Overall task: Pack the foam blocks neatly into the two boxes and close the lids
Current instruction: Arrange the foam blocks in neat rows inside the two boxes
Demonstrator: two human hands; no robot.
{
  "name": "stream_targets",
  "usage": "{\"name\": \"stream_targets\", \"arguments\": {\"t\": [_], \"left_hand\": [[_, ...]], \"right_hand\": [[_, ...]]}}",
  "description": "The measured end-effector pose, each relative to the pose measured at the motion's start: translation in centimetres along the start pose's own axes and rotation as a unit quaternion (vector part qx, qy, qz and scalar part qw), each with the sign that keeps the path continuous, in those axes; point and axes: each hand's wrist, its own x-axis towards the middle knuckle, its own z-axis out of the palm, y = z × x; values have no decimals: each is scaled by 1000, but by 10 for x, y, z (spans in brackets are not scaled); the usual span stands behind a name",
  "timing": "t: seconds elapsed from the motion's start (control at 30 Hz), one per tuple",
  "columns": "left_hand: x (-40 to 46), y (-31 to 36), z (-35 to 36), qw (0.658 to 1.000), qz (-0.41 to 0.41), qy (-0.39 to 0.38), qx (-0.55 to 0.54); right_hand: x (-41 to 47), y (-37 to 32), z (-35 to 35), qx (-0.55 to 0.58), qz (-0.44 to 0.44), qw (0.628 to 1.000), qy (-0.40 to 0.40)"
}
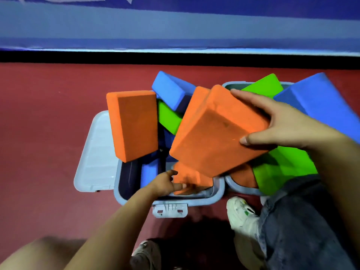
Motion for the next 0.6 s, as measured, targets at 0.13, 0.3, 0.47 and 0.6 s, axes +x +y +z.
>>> {"name": "stream_targets", "arguments": {"t": [0.13,0.3,0.47,0.6], "left_hand": [[18,18,37,993,-25,-8,-111],[54,34,71,984,-85,49,-150],[95,28,86,987,-103,41,-119],[85,36,73,991,-98,70,-64]], "right_hand": [[-20,11,-11,-2,-13,1000,28],[-28,22,-18,75,-11,991,111],[-20,29,-13,105,-34,987,121],[-13,30,-17,102,-40,987,117]]}}
